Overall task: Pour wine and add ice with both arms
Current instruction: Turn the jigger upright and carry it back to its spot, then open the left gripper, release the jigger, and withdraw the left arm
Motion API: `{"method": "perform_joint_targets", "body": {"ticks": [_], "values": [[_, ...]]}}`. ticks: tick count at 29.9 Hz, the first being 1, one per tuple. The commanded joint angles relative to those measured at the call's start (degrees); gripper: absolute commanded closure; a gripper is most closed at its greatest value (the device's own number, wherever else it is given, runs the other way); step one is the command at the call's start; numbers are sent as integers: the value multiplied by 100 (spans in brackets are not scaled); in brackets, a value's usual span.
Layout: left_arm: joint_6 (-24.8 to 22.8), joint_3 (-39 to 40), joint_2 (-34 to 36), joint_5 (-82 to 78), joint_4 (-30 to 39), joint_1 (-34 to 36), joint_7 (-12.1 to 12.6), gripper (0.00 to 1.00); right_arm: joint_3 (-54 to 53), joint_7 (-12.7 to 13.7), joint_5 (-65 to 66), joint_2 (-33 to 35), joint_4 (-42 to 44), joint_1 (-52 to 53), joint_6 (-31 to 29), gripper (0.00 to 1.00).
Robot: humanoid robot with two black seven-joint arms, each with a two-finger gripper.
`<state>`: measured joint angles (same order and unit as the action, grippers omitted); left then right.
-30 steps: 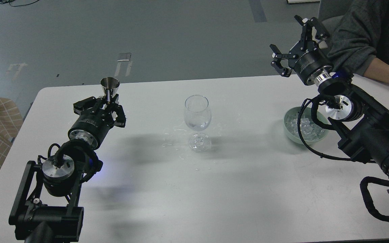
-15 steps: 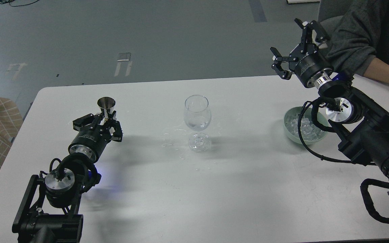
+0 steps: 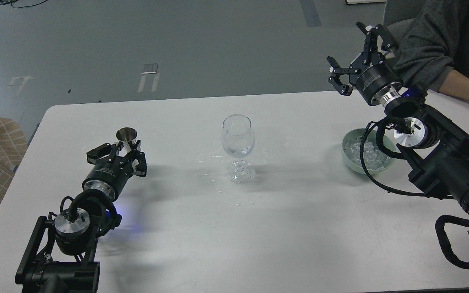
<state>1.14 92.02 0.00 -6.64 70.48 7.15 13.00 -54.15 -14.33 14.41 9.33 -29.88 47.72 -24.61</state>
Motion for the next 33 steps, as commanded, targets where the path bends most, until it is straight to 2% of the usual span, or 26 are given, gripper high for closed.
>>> {"method": "perform_joint_targets", "body": {"ticks": [1, 13, 21, 29, 33], "values": [[0, 0, 0, -4, -113, 6, 1, 62, 0, -8, 0, -1, 0, 0, 0, 0], [0, -9, 0, -4, -148, -3, 1, 55, 0, -8, 0, -1, 0, -9, 0, 0], [9, -27, 0, -13, -157, 6, 10, 44, 0, 0, 0, -1, 0, 0, 0, 0], [9, -27, 0, -4, -157, -3, 97, 8, 0, -8, 0, -1, 0, 0, 0, 0], [9, 0, 0, -4, -157, -3, 238, 2, 0, 0, 0, -1, -9, 0, 0, 0]]}}
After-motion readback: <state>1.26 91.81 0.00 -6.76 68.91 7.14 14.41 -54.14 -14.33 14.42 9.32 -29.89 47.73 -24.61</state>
